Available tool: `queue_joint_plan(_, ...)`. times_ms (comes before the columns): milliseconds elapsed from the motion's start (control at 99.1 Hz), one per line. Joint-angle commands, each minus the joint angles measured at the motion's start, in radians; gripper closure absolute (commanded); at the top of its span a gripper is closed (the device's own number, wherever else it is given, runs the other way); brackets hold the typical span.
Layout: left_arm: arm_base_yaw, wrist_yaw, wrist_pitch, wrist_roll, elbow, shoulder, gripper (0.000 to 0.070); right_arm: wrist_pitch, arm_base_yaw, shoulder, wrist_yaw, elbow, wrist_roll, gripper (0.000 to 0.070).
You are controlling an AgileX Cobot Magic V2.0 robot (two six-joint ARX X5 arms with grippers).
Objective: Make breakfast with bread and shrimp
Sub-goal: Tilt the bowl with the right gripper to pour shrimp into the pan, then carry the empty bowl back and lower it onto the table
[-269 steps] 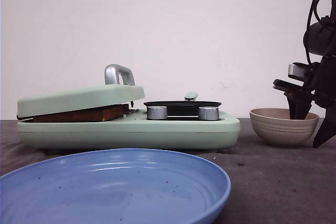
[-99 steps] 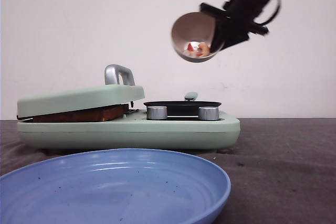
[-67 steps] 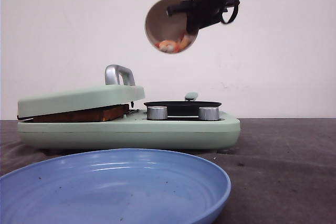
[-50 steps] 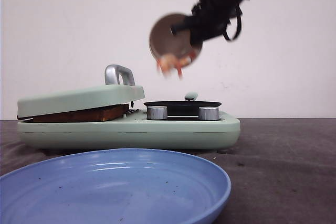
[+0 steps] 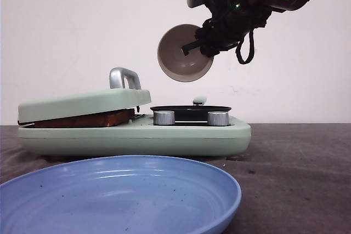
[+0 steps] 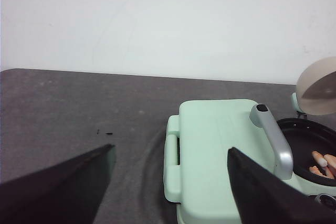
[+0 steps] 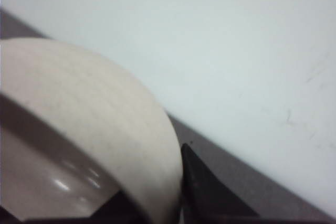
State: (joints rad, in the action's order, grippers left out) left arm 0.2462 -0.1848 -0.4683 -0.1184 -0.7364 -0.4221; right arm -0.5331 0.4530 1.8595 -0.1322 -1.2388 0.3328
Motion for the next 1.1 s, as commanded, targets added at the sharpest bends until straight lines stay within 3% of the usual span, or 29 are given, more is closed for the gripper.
queue_joint_plan(0, 0.001, 0.002, 0.008, 0.001, -0.003, -0.002, 0.0305, 0.008, 0.006, 0.002, 0.000, -0.013, -0.032, 0.0699)
queue_joint_plan(232, 0.001, 0.002, -0.020, 0.002, -0.003, -0.002, 0.0305, 0.156, -0.013, -0.076, 0.002, -0.027, -0.163, 0.0699)
queue_joint_plan(383, 0.001, 0.002, -0.042, 0.002, -0.003, -0.001, 0.0305, 0.369, -0.061, -0.158, 0.037, -0.072, -0.253, 0.0699)
queue_joint_plan(807, 0.001, 0.002, -0.033, 0.002, -0.003, -0.001, 0.0306, 1.157, -0.305, -0.266, 0.191, -0.322, -0.420, 0.0699)
queue_joint_plan(949, 0.001, 0.002, -0.034, 0.001, -0.003, -0.001, 0.0306, 1.316, -0.404, -0.263, 0.295, -0.326, -0.472, 0.0699)
queue_joint_plan(1090, 0.001, 0.002, -0.033, 0.002, -0.003, -0.001, 0.0306, 1.401, -0.471, -0.224, 0.344, -0.325, -0.477, 0.0699)
